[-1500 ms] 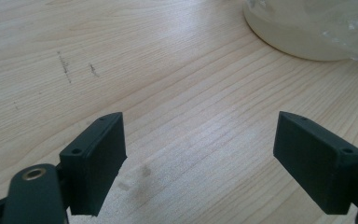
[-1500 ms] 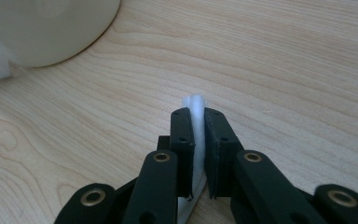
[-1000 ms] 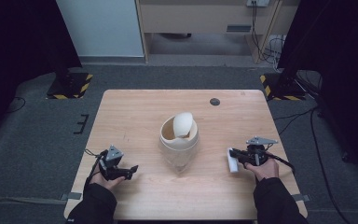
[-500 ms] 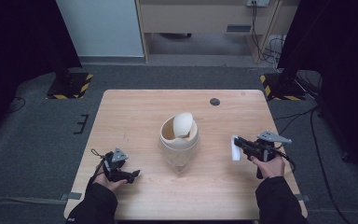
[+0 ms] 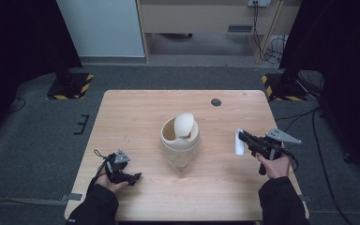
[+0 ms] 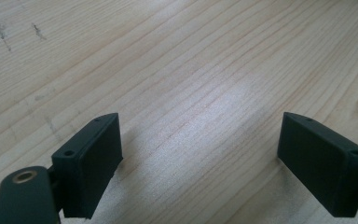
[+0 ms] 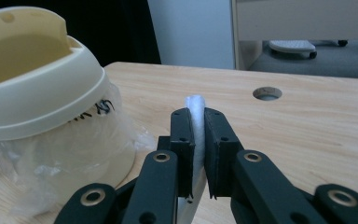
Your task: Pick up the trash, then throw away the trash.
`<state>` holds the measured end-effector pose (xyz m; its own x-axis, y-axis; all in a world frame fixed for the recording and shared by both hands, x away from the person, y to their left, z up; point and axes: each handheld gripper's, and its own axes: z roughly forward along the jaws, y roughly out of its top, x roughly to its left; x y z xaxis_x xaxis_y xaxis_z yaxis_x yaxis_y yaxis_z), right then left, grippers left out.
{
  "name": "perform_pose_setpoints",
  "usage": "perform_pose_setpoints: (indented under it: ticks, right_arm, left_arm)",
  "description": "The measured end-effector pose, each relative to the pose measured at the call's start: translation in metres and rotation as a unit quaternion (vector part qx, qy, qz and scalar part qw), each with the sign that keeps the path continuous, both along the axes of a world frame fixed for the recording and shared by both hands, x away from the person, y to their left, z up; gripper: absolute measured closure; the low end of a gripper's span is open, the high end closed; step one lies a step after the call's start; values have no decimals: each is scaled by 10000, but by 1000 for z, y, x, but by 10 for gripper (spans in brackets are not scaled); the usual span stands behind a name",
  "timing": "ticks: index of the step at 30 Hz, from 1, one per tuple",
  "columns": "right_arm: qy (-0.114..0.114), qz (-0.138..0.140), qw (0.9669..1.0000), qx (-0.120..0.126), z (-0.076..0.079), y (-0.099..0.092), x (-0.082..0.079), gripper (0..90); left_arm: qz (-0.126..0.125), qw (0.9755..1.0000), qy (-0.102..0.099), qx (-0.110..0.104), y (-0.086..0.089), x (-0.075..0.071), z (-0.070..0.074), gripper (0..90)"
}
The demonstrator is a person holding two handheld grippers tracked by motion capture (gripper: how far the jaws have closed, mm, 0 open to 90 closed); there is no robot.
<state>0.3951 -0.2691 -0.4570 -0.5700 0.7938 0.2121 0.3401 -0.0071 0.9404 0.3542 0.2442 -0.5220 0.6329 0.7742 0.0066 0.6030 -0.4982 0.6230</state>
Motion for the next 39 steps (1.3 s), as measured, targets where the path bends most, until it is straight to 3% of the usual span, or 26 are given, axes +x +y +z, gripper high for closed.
perform_pose_setpoints:
  ticks: [11, 20, 25, 30, 39]
  right_arm:
    - [-393, -11, 9991, 187, 17, 6, 1, 830]
    - [-719, 206, 9964, 394, 39, 21, 2, 830]
    - [-916, 304, 9941, 490, 54, 28, 3, 830]
    - [-1223, 380, 9894, 679, 75, 42, 7, 830]
    - [-1428, 545, 9852, 770, 93, 62, 11, 829]
  left_arm:
    - [40, 10000, 30, -57, -2, 1, -4, 79]
    - [64, 9999, -41, -126, -3, 0, -7, 22]
    - [49, 9997, -132, -201, -3, -1, -10, 0]
    - [52, 9995, -181, -238, -2, -1, -11, 0]
    - [58, 9995, -180, -233, -2, -1, -11, 0]
